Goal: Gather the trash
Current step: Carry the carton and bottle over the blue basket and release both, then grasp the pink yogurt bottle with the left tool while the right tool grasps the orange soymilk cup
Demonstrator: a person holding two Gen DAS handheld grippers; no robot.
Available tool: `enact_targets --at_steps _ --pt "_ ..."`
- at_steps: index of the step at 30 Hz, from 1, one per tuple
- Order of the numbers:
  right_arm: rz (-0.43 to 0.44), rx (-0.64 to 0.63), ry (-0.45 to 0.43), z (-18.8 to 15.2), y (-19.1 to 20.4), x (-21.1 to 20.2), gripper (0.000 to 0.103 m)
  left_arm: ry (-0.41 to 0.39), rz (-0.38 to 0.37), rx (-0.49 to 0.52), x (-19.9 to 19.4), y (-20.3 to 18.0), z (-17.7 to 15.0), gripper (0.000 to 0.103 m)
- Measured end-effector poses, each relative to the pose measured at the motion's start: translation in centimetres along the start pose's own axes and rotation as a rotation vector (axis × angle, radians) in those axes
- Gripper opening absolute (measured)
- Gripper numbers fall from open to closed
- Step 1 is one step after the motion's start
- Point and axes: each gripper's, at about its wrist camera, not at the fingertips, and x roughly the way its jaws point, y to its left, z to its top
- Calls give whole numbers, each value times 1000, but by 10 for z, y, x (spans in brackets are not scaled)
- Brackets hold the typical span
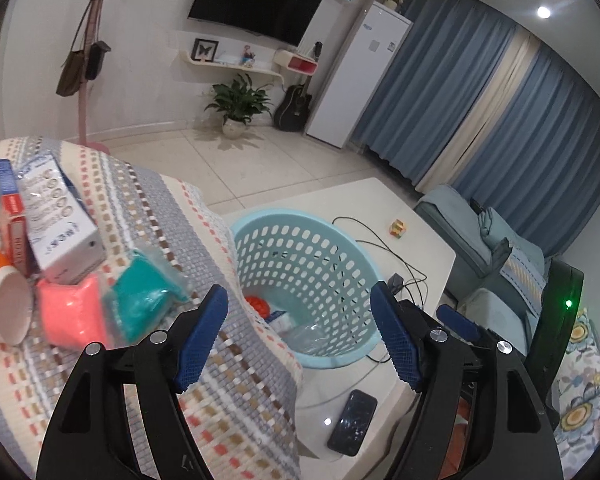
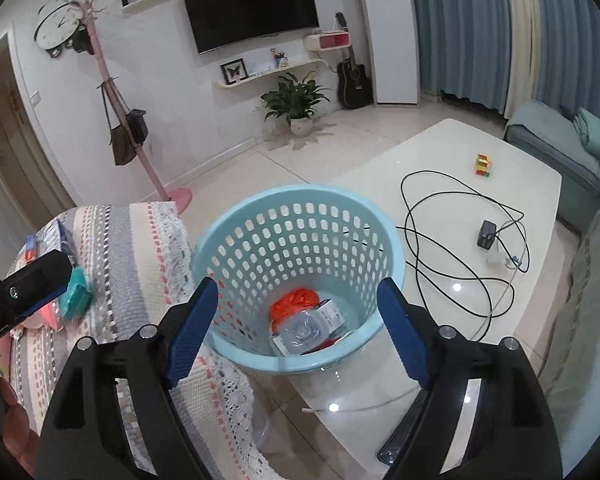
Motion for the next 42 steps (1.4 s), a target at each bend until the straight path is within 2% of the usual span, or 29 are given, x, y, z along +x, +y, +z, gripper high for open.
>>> enact_targets --at_steps 4,10,16,21,25,30,34,39,42 --pt "28 -6 -13 -1 7 -9 78 -30 6 -7 -19 6 -5 72" --pt "76 -84 -52 -2 42 -26 78 -101 39 -36 -62 27 -13 72" --pt "161 -189 -84 -5 90 -41 78 -190 126 -101 -121 64 -15 72" --pt "223 -271 -83 -12 132 -47 78 -220 214 -182 -162 104 -22 72" --pt "264 -320 -69 -18 161 -47 78 -239 314 -236 -189 140 -35 72" --pt "297 -411 -76 -26 199 -48 76 -201 374 -304 -212 187 -49 72" --pt "357 -485 -68 -30 231 -48 60 -155 382 -260 -217 198 -49 71" --pt "432 -564 -37 -30 273 -45 59 -103 342 -246 -208 206 -56 71" --pt "455 -588 -10 -28 290 -36 59 -74 386 -246 -195 211 -59 71"
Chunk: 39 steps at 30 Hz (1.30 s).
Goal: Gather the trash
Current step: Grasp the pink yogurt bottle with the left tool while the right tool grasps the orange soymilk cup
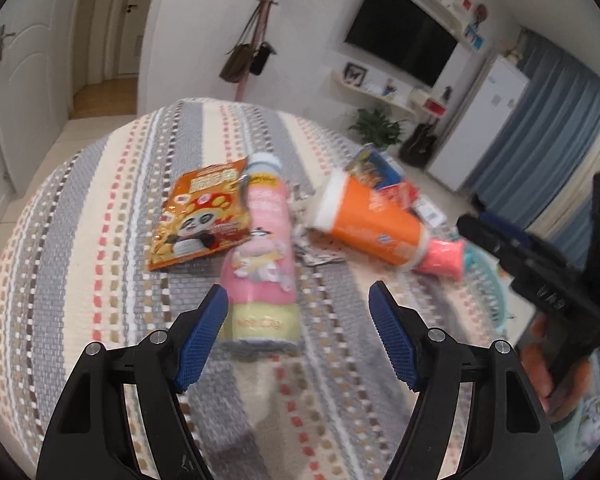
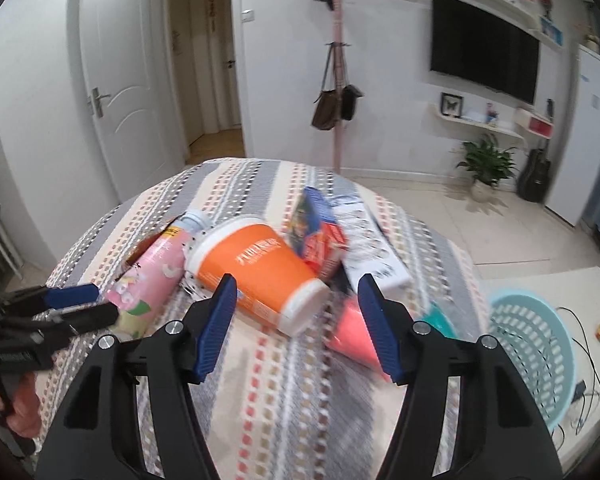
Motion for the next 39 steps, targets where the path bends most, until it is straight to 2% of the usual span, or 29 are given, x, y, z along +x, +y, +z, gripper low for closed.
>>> enact_targets --at_steps 6,8,9,14,15,20,25,30,33,39 --pt "83 15 67 15 2 34 60 36 28 -2 32 7 10 71" --pt "105 27 95 18 0 45 67 44 35 -8 42 10 13 71" --pt "114 33 105 20 -1 49 71 44 33 -11 46 11 14 71" --pt "141 32 150 21 -2 66 73 50 -7 -55 56 17 11 70" --pt "142 29 157 21 -2 69 74 40 -9 -57 55 18 10 70" --pt "181 49 220 19 -1 89 80 17 25 -55 51 23 8 49" --pt "199 43 244 16 3 92 81 14 20 -67 44 28 3 48" --pt "263 -49 310 3 29 80 80 12 45 -66 31 26 -5 48" --pt "228 -84 312 -1 42 77 80 10 49 -81 24 33 -8 48" --pt "225 6 369 2 43 103 81 11 53 -80 13 42 -11 48"
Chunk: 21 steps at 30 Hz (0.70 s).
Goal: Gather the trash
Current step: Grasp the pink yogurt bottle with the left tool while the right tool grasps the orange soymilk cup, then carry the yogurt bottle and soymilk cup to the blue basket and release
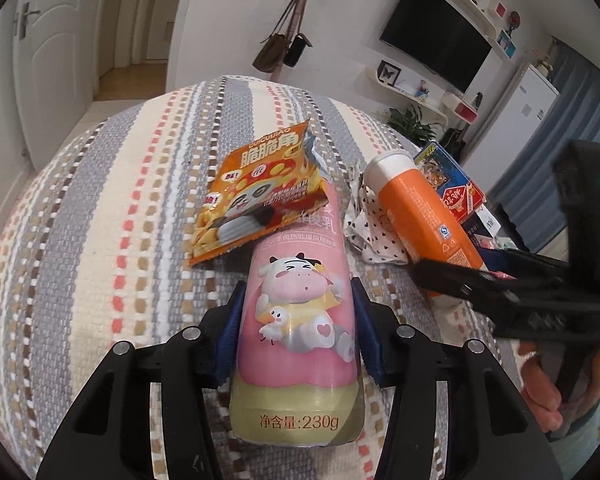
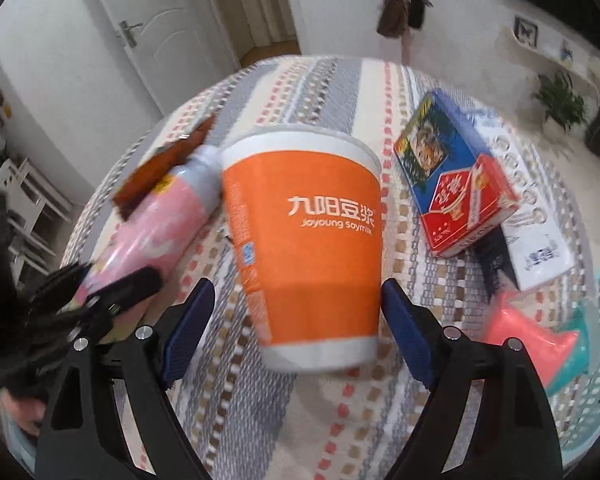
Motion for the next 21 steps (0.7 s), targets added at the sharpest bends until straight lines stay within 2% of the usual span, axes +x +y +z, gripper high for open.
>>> enact_targets --at_steps 5,6,7,11,14,18,21 --pt "44 72 -3 6 -7 9 80 4 -22 -20 -4 2 -3 48" --pt "46 75 -9 6 -7 9 77 1 -24 -21 -5 3 -3 48" --pt "44 76 -17 6 -7 8 70 -2 -24 -21 -6 2 -2 48" --pt "26 53 -52 2 -4 -3 69 -33 -35 -17 -15 -1 -5 48" --pt "-2 25 -128 -8 2 -28 69 -66 -59 -6 -25 -7 -6 48" --pt "-12 37 -178 -16 0 -48 69 -94 -97 6 -36 -18 -7 48" --pt "-37 43 -241 -28 -5 -79 69 -113 -114 27 -46 -32 -7 48"
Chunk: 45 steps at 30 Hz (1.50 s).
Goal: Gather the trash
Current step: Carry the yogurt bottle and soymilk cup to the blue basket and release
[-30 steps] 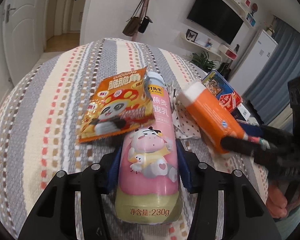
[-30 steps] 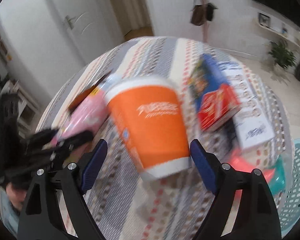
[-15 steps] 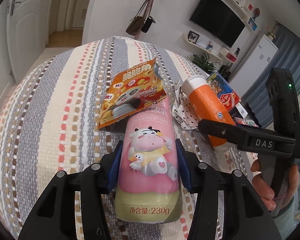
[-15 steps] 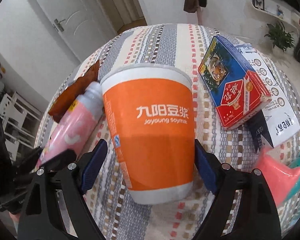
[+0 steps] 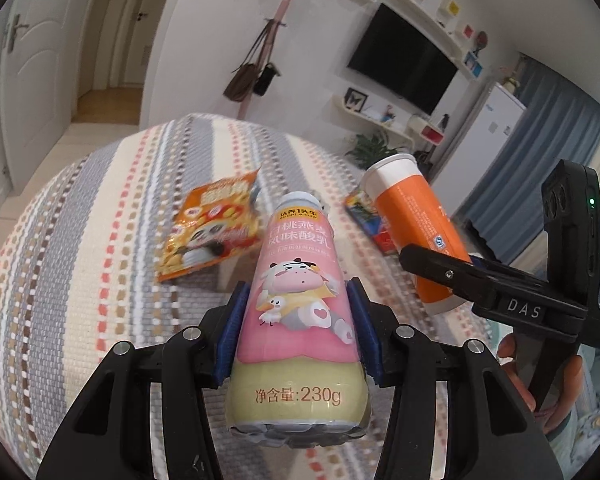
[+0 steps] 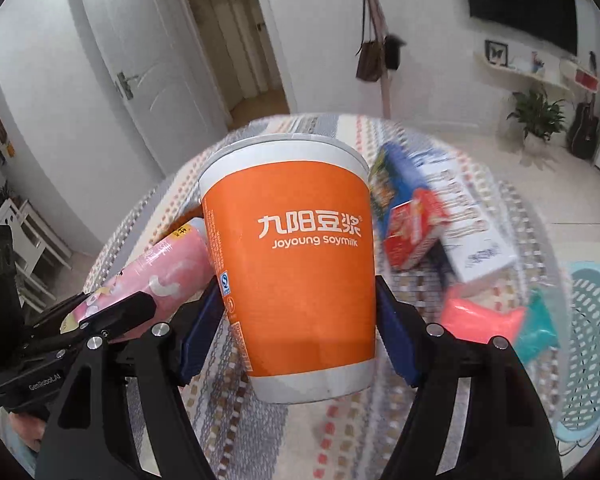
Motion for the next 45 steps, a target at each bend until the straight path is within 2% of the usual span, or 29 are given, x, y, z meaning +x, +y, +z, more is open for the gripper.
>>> enact_targets --at_steps 4,13,16,17,22,27,28,30,32,34,35,37,41,45 --pt "-30 -13 -56 -4 -5 -23 69 -25 -22 31 -10 -20 3 48" --pt "-106 53 -153 -18 -40 -73 69 -64 -123 80 -18 -63 10 48" --pt "-150 87 -186 -28 -61 -90 69 -72 -159 115 -14 -87 11 48" --pt "-190 110 -212 -32 -72 -99 69 -72 -171 123 -11 -92 11 48" --pt "-232 162 -259 -42 -100 -121 69 -42 -227 184 10 -136 9 48" --pt "-340 259 -294 -64 -148 -149 69 7 -272 253 41 -177 8 48" --pt "-340 259 -294 -64 -148 -149 69 16 -277 266 45 -184 5 48" --pt "-401 329 -304 -82 -177 -161 69 45 -293 301 60 -203 2 48" --pt "-419 349 -300 -85 -186 -159 69 74 -311 330 75 -218 -2 48" --pt "-448 396 -285 -94 -206 -159 69 99 -325 352 89 -232 -5 48" --pt "-474 459 -258 -106 -229 -158 69 117 -333 366 99 -241 -7 48" --pt "-480 488 -248 -111 -238 -157 69 150 -345 388 115 -256 -13 48" --pt "-503 611 -193 -134 -275 -152 69 197 -343 422 143 -280 -24 48" --pt "-525 683 -137 -150 -296 -138 69 241 -342 425 170 -298 -28 48"
